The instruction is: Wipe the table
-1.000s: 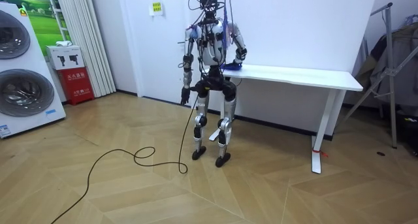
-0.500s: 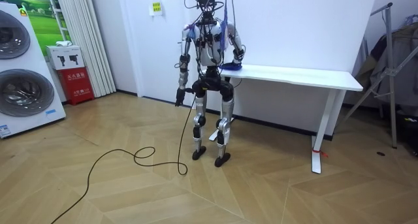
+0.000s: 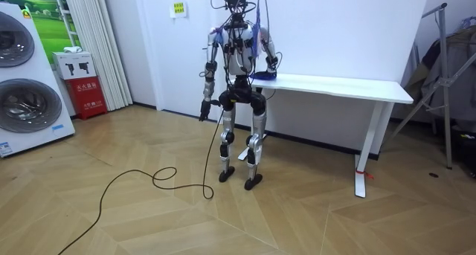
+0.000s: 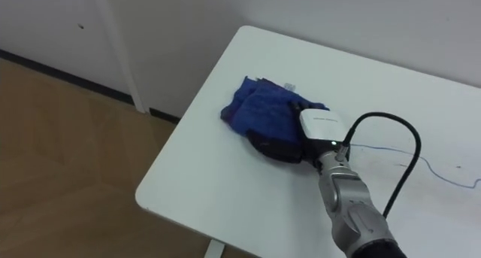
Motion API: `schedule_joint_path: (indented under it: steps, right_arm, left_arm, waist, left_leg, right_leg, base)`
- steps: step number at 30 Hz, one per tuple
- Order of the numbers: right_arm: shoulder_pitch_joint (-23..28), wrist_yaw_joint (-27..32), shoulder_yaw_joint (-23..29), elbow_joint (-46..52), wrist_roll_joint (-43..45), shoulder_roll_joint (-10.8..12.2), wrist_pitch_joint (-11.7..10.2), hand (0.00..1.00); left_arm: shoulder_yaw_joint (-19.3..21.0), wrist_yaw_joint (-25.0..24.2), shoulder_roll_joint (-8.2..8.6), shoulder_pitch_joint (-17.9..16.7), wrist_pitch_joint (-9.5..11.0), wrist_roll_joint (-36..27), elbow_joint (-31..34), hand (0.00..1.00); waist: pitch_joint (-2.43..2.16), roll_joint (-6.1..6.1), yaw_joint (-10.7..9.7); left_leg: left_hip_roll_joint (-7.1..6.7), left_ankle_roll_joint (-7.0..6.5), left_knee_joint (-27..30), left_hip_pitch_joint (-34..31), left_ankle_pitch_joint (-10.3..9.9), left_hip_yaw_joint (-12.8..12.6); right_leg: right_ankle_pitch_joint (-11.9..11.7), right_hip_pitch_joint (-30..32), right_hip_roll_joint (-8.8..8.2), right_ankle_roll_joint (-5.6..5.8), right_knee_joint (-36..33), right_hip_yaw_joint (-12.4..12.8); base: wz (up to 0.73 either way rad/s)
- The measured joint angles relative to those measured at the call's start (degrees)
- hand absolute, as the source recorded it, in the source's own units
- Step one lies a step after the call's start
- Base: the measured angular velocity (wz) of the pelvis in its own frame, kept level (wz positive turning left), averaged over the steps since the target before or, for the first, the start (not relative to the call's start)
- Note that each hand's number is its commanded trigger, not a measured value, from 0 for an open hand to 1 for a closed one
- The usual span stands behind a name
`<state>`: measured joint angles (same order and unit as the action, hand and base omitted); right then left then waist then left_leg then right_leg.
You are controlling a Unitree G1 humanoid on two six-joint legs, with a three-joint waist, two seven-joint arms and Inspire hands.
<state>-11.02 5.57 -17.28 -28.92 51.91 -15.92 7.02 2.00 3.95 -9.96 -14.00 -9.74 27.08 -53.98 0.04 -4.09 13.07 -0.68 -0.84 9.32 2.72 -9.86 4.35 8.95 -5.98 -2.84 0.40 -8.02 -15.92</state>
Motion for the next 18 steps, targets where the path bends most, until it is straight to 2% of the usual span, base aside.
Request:
schedule_joint_path:
  steps: [2, 5, 8, 10, 11, 12, 18]
  right_arm:
    - [-0.05, -0.06, 0.04, -0.69, -1.53, 0.06, -0.06, 0.0]
    - [-0.03, -0.3, 0.66, -2.65, -4.63, 0.11, -0.72, 0.0]
    - [-0.14, -0.31, 1.36, -4.17, -6.73, 0.11, -1.5, 0.0]
    - [-0.13, -0.26, 2.24, -4.71, -7.08, 0.11, -2.08, 0.0]
    - [-0.12, -0.21, 2.72, -4.91, -7.04, 0.11, -2.13, 0.6]
    - [-0.12, -0.23, 2.94, -5.01, -7.03, 0.1, -2.11, 1.0]
    - [-0.44, 0.1, 4.88, -4.56, -4.11, 0.1, -2.07, 1.0]
  left_arm:
    - [0.01, -0.01, 0.01, 0.05, -0.01, -0.09, -0.02, 0.0]
    - [0.04, -0.46, 0.01, 0.07, 0.06, -0.02, -0.55, 0.0]
    - [0.01, -0.86, 0.04, 0.26, 0.08, -0.02, -1.29, 0.0]
    - [0.01, -0.94, 0.22, -0.07, 0.07, -0.03, -1.27, 0.0]
    - [0.02, -0.97, 0.31, -0.09, 0.05, -0.03, -1.28, 0.0]
    - [0.03, -0.97, 0.3, -0.1, 0.02, -0.03, -1.29, 0.0]
    - [0.21, -2.24, 0.27, -0.22, -0.05, 0.05, -1.1, 0.0]
  waist:
    - [-0.05, -0.21, -0.2]
    - [0.19, -0.22, -0.27]
    - [0.48, -0.78, -0.26]
    - [0.5, -0.89, -0.26]
    - [0.5, -0.88, -0.22]
    - [0.5, -0.87, -0.21]
    - [0.43, -0.85, 0.03]
  left_leg:
    - [-0.03, -0.01, 0.07, 0.11, 0.0, 0.08]
    - [-0.09, -0.14, 0.17, 0.96, -0.13, 0.69]
    - [-0.15, -0.15, 0.48, 0.71, -0.26, 1.22]
    - [-0.3, -0.21, 1.26, 0.11, -0.49, 1.57]
    - [-0.44, -0.25, 1.77, -0.27, -0.6, 1.99]
    - [-0.59, -0.28, 2.03, -0.45, -0.62, 2.12]
    - [-0.83, -0.37, 2.13, -0.25, -0.64, 2.22]
  right_leg:
    - [0.0, -0.22, -0.01, 0.0, 0.01, -0.02]
    - [0.07, -1.45, -0.1, 0.11, 0.02, -0.73]
    - [0.09, -1.75, -0.21, 0.15, 0.0, -1.61]
    - [0.1, -1.69, -0.28, 0.17, 0.0, -1.93]
    - [0.12, -1.61, -0.33, 0.2, -0.01, -1.99]
    - [0.14, -1.6, -0.4, 0.23, -0.02, -2.13]
    - [0.22, -1.7, -0.62, 0.35, -0.3, -2.2]
  base:
    - [0.03]
    - [0.11]
    - [0.11]
    - [0.11]
    - [0.1]
    - [0.08]
    - [0.01]
